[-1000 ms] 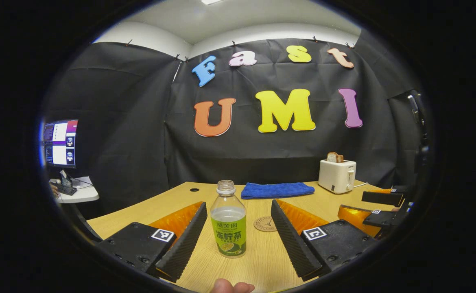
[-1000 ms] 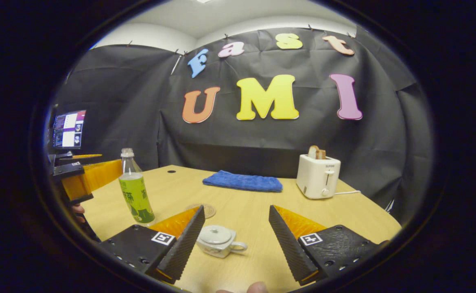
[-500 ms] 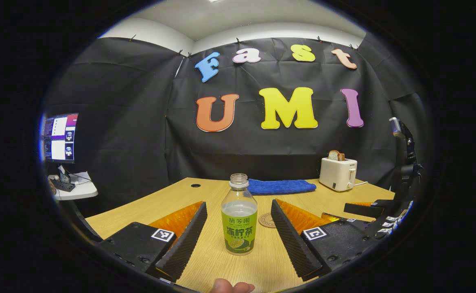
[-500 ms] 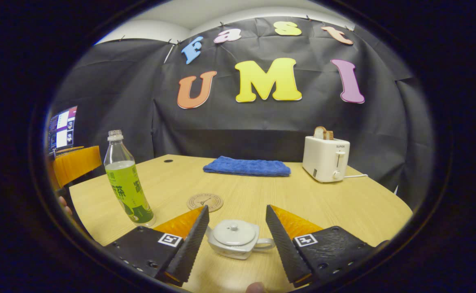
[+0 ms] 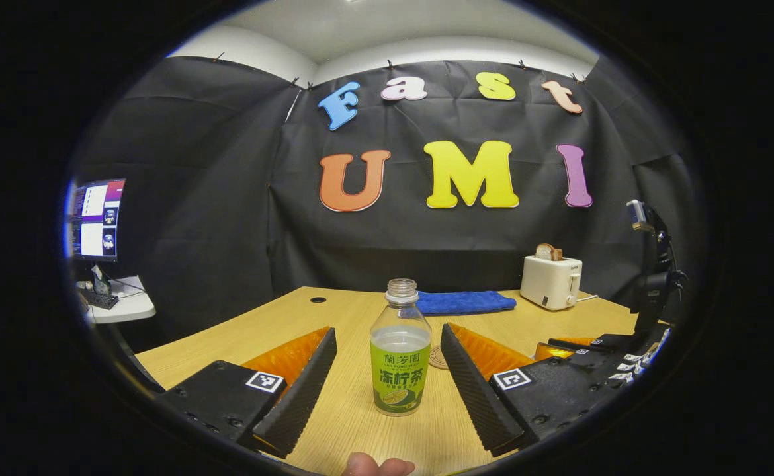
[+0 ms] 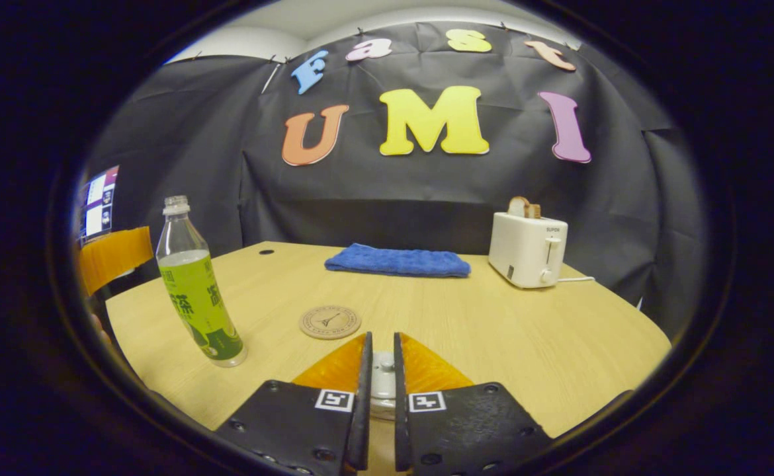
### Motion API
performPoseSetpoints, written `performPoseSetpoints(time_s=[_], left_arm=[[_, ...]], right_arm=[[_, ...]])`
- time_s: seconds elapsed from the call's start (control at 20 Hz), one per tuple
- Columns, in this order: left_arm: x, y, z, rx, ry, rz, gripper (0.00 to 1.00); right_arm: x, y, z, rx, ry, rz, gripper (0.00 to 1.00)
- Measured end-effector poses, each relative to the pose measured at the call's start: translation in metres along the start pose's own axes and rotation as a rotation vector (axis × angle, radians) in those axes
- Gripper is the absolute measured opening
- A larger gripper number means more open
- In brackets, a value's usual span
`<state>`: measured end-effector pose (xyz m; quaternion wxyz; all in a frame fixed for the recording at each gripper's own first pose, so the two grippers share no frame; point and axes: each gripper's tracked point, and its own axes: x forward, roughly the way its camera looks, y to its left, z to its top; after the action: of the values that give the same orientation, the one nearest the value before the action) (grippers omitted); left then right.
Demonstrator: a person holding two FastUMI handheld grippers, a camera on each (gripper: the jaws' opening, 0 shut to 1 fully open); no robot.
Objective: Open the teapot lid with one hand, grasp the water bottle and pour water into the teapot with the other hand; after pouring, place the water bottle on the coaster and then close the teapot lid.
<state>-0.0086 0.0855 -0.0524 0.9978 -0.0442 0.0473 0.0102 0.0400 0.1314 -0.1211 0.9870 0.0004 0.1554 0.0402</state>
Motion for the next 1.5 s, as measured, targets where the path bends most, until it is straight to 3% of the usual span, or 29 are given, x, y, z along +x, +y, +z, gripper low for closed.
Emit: performPoseSetpoints(time_s=[0.1, 0.65, 1.5], left_arm=[[0.001, 0.002, -0.003, 0.002, 0.002, 0.001, 0.99], [0.011, -0.005, -0.016, -0.013, 0.034, -0.03, 0.99], [0.044, -0.022, -0.081, -0.027, 0.201, -0.027, 0.98]], right_arm=[[-0.004, -0.003, -0.001, -0.008, -0.001, -0.026, 0.01], [-0.007, -0.007, 0.027, 0.016, -0.076, 0.012, 0.01], [-0.029, -0.054, 0.056, -0.03, -0.092, 0.007, 0.0]])
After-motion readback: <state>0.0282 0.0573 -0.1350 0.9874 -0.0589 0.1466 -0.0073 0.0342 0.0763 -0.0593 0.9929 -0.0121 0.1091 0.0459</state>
